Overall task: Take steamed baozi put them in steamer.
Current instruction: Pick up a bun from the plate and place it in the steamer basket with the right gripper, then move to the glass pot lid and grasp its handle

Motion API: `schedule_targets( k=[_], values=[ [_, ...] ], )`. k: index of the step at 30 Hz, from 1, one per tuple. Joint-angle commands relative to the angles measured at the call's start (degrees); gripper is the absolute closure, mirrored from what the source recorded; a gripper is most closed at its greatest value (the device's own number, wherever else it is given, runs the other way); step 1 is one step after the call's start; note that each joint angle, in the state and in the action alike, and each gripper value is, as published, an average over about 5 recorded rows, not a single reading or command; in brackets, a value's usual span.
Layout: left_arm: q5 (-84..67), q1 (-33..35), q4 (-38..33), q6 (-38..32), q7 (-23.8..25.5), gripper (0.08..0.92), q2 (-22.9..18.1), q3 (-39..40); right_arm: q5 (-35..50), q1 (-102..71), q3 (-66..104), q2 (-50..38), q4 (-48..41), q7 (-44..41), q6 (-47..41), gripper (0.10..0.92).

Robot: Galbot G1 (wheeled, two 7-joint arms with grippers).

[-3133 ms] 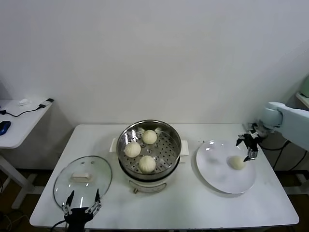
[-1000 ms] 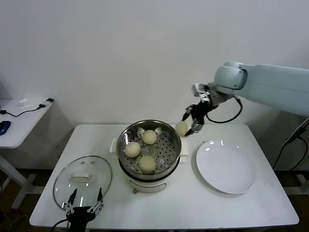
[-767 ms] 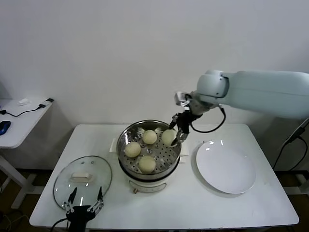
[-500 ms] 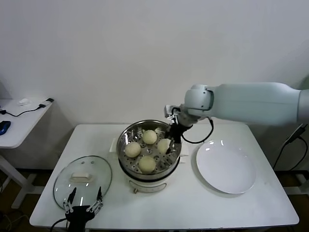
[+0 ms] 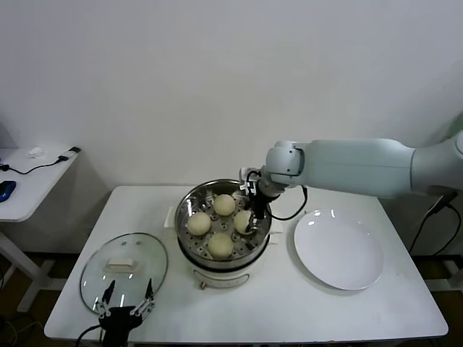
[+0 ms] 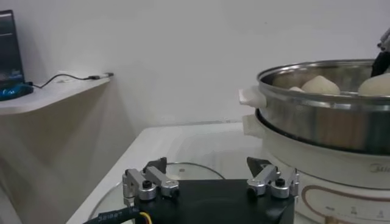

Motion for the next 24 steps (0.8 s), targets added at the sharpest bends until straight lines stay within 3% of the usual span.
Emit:
schedule_targets(
  k=[1, 6, 11, 14, 19, 24],
  values=[
    [-0.1, -0.1, 0.0, 0.4, 0.2, 0.177, 0.0, -0.1, -0.9, -1.1, 0.2, 0.7, -1.9, -0.8, 0.3, 0.274],
    [-0.1, -0.1, -0.3, 0.6, 0.3, 0.177, 0.0, 0.0, -1.0, 1.3, 0.2, -0.6, -1.7, -4.6, 3.9, 0.207],
    [-0.1, 0.1, -0.7, 1.1, 0.3, 0.177, 0.0, -0.1, 3.7, 5.7, 1.9, -3.9, -1.6, -9.8, 9.4, 0.203],
    [-0.4, 0.2, -1.1, 1.0, 0.4, 0.177, 0.0, -0.2, 8.0, 6.7, 6.0, -7.0, -2.6, -8.5, 10.7, 0.203],
    [-1.0, -0.3, -1.8, 0.4, 0.9, 0.177, 0.4, -0.9, 13.4, -1.1, 23.8, -12.1, -6.0, 9.9, 11.8, 0.203],
    [-1.6, -1.8, -2.0, 0.6, -0.1, 0.177, 1.4, -1.9, 6.5, -13.5, 41.6, -18.0, -4.4, 27.9, 12.6, 0.203]
  ],
)
